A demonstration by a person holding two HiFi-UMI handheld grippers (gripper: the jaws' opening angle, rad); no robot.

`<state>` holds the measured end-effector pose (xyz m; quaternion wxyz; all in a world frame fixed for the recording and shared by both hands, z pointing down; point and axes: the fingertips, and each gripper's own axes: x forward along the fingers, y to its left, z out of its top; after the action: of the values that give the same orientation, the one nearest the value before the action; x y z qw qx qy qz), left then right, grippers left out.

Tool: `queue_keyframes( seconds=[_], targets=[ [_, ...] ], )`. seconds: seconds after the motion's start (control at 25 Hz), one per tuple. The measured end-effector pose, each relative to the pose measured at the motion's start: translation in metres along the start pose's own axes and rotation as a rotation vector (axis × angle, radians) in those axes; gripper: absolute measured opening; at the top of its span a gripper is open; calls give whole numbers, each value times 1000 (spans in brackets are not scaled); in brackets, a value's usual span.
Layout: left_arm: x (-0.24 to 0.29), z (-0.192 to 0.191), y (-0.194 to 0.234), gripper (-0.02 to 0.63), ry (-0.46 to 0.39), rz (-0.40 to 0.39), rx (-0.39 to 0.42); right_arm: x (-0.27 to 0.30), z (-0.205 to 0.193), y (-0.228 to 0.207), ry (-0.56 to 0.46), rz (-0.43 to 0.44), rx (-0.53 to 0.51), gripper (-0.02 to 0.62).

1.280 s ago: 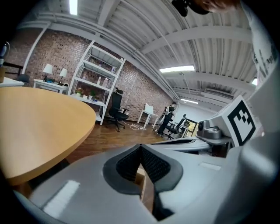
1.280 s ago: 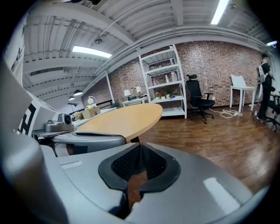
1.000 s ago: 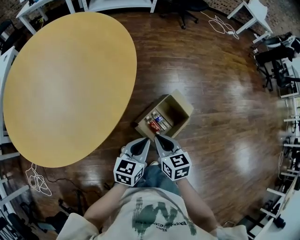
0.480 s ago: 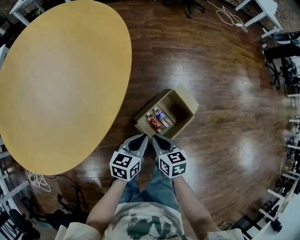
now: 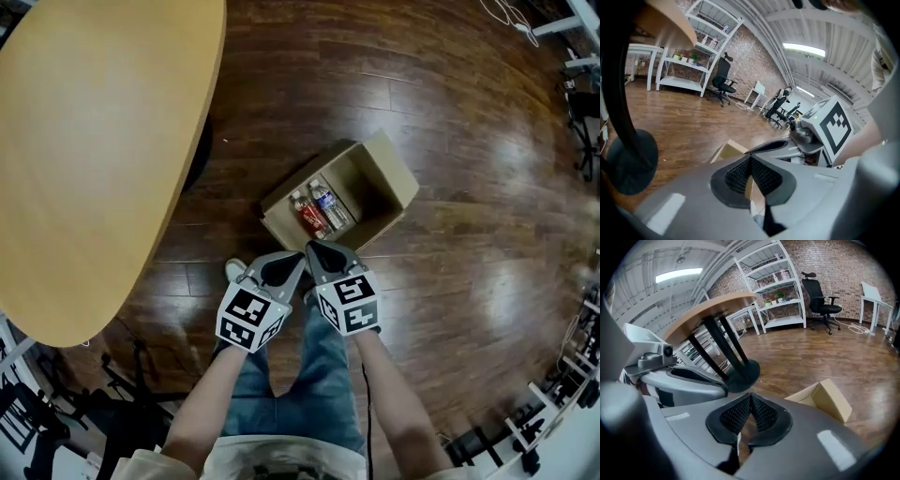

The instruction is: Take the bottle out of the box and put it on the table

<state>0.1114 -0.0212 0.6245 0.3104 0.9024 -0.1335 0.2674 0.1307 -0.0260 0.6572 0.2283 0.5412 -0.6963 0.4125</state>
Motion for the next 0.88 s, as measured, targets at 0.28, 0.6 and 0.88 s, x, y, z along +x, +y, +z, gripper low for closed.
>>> queue_keyframes(
  seconds=[0.28,0.6,0.88],
  targets=[
    [57,-58,35,0,69,86,23,59,-64,-54,66,-21,56,51],
    [105,-124,65,0,140,54,2,119,-127,-91,119,-25,71,74],
    [140,-154,93,0,141,46,9,169,-164,-122,160,-37,9,103]
  ],
)
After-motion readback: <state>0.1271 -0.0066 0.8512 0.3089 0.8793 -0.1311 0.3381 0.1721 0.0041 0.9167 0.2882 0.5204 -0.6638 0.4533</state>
